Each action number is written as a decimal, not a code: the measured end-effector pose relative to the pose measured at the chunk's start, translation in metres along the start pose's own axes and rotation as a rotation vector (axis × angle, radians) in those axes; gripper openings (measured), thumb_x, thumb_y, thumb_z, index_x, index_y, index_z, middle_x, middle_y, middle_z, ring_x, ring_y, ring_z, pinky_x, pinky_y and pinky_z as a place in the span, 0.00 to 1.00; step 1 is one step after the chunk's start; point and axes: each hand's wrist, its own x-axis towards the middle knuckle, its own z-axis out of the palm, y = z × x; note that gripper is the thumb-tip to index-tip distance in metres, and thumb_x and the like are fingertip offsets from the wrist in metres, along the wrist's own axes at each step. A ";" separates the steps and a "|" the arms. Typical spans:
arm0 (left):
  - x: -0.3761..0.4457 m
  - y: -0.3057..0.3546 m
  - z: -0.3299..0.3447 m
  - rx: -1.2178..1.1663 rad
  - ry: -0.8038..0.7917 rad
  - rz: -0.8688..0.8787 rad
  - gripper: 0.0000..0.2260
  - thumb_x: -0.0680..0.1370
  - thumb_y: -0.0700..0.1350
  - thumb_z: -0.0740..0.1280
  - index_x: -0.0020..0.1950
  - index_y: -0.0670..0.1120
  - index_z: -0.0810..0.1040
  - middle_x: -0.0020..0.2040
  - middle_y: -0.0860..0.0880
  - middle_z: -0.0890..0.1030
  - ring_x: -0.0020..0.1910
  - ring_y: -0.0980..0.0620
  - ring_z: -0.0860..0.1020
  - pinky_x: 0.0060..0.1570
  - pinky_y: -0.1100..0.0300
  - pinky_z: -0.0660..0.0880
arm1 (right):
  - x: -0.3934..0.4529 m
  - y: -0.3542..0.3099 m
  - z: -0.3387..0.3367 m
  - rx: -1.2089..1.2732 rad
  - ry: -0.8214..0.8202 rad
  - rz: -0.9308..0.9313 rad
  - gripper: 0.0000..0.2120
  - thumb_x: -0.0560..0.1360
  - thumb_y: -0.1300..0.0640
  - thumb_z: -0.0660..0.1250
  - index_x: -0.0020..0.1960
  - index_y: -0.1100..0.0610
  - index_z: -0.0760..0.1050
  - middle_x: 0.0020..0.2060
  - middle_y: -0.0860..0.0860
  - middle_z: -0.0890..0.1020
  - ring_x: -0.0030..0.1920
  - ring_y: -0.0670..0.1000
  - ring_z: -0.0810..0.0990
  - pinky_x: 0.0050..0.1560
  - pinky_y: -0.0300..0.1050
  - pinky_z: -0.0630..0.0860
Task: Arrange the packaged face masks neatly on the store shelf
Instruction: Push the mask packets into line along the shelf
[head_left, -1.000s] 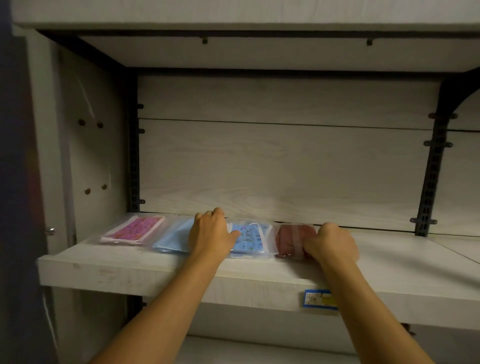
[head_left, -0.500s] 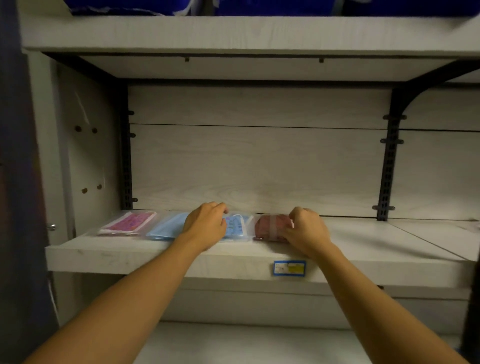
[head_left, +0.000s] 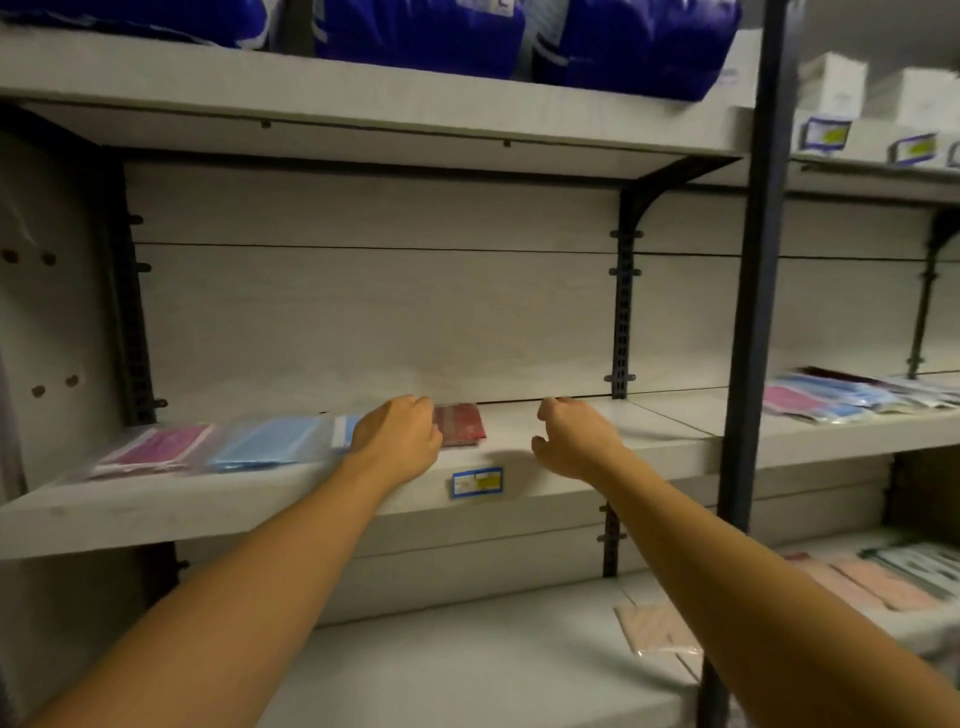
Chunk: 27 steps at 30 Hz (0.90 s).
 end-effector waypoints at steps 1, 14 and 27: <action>-0.001 0.009 -0.001 -0.004 -0.002 0.018 0.10 0.81 0.47 0.60 0.55 0.44 0.76 0.56 0.44 0.80 0.53 0.43 0.78 0.47 0.53 0.75 | -0.006 0.006 -0.005 -0.014 -0.001 0.010 0.18 0.78 0.52 0.65 0.65 0.58 0.72 0.59 0.55 0.78 0.57 0.57 0.77 0.55 0.52 0.78; 0.006 0.133 0.001 -0.063 0.028 0.141 0.12 0.80 0.47 0.59 0.60 0.45 0.77 0.58 0.47 0.80 0.54 0.42 0.78 0.48 0.55 0.76 | -0.061 0.107 -0.044 -0.013 0.005 0.120 0.15 0.78 0.56 0.65 0.64 0.57 0.71 0.56 0.53 0.78 0.51 0.54 0.78 0.51 0.48 0.80; 0.032 0.295 0.024 -0.092 -0.047 0.150 0.14 0.81 0.48 0.58 0.63 0.47 0.77 0.60 0.47 0.79 0.54 0.45 0.79 0.50 0.51 0.79 | -0.091 0.254 -0.082 -0.069 -0.009 0.109 0.19 0.78 0.54 0.67 0.66 0.58 0.70 0.59 0.56 0.78 0.55 0.57 0.78 0.55 0.51 0.80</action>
